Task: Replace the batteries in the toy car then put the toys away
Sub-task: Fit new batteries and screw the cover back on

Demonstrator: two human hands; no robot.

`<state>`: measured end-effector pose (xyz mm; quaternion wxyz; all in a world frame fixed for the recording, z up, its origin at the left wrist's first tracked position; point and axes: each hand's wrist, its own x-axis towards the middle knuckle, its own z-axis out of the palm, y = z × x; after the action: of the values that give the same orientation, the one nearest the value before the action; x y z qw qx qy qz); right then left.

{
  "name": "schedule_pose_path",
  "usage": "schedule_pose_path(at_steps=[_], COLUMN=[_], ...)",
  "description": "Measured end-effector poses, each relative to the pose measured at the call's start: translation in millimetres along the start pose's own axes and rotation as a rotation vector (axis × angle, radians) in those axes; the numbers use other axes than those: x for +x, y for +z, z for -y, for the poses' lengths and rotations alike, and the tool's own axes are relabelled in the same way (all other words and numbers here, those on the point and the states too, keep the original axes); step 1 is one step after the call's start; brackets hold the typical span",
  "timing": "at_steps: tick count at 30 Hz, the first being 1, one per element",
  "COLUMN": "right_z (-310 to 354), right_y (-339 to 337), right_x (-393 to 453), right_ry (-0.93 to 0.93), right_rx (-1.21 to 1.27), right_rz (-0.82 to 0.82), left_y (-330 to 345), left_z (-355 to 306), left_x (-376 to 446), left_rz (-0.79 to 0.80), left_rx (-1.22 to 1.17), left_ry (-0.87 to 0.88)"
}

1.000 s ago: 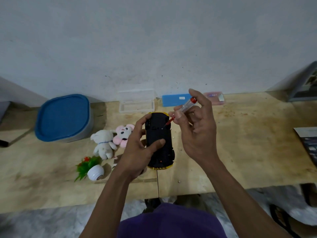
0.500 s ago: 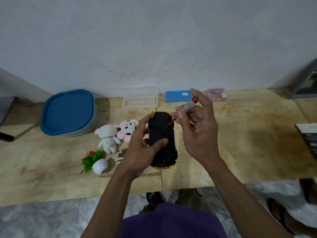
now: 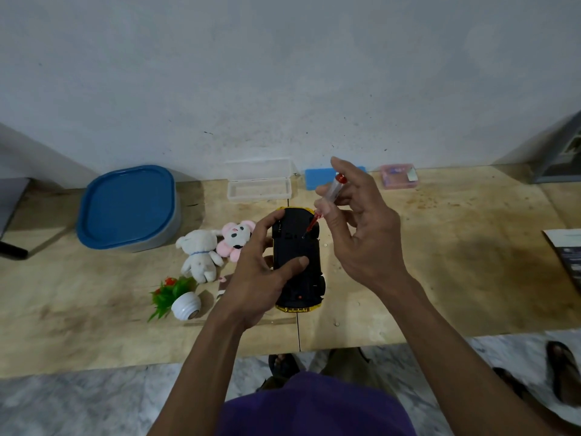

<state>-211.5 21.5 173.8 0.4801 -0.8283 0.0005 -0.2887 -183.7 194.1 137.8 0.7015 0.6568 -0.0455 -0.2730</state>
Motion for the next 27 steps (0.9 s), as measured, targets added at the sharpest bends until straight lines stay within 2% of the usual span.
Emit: schedule_pose_path(at_steps=[4, 15, 20, 23, 27], right_z=[2, 1, 1, 3, 3], right_y=[2, 2, 3, 3, 6], right_x=[-1, 9, 11, 12, 12], right_ry=[-0.048, 0.041, 0.009, 0.044, -0.019], right_rx=[-0.036, 0.026, 0.027, 0.042, 0.008], right_rz=[-0.027, -0.009, -0.039, 0.002, -0.028], left_y=[0, 3, 2, 3, 5], left_z=[0, 3, 1, 2, 4], left_x=[0, 2, 3, 3, 3], left_rz=[-0.002, -0.015, -0.013, -0.015, -0.011], left_rx=[0.006, 0.008, -0.019, -0.005, -0.004], left_ry=[0.005, 0.000, -0.007, -0.006, -0.007])
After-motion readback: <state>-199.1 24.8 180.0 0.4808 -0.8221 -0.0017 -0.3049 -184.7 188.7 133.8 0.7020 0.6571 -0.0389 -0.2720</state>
